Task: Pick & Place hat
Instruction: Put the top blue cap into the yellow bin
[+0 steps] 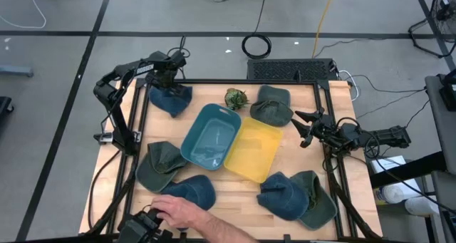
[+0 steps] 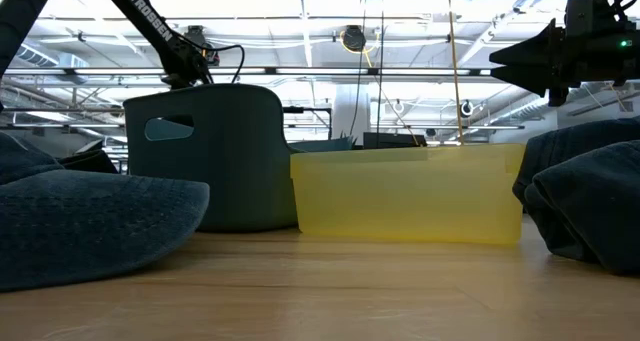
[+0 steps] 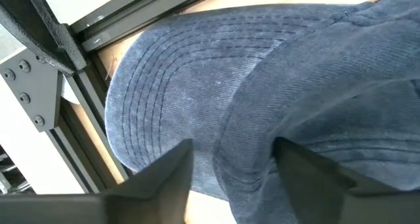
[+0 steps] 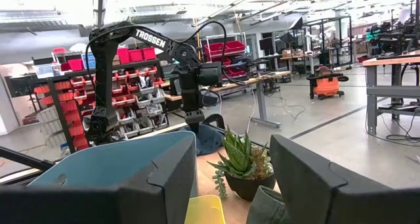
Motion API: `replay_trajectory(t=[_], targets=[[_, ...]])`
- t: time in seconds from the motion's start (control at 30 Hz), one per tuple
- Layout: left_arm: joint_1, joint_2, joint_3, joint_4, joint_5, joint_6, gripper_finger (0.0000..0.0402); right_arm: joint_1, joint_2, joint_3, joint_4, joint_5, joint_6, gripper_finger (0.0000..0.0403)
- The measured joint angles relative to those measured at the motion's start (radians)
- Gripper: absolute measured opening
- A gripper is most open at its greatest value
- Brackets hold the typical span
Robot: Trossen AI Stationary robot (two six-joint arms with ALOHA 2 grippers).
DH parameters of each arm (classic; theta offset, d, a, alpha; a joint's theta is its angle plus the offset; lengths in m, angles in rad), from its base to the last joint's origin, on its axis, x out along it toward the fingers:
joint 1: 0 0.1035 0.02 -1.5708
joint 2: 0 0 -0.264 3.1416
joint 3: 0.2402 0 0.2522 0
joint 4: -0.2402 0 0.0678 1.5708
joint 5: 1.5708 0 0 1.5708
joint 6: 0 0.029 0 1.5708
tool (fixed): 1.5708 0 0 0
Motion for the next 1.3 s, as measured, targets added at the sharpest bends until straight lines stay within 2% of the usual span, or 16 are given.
replay_trajectory(t=[0.23,0.53,1.03,1.3], targets=[[0.001,0.000,0.000,-0.001,-0.005,-0.003,0.0103,0.000,0.000,0.000,0.000,0.000,0.000,0.0187],[0.000,-0.001,0.000,-0.007,-0.006,-0.022,0.0013,0.000,0.000,0.000,0.000,0.000,0.000,0.0187],[0.000,-0.003,0.003,-0.026,-0.013,-0.025,0.0007,0.000,0.000,0.000,0.000,0.000,0.000,0.0187],[0.008,-0.101,0.014,-0.032,-0.028,-0.016,0.0007,0.000,0.000,0.000,0.000,0.000,0.000,0.0187]])
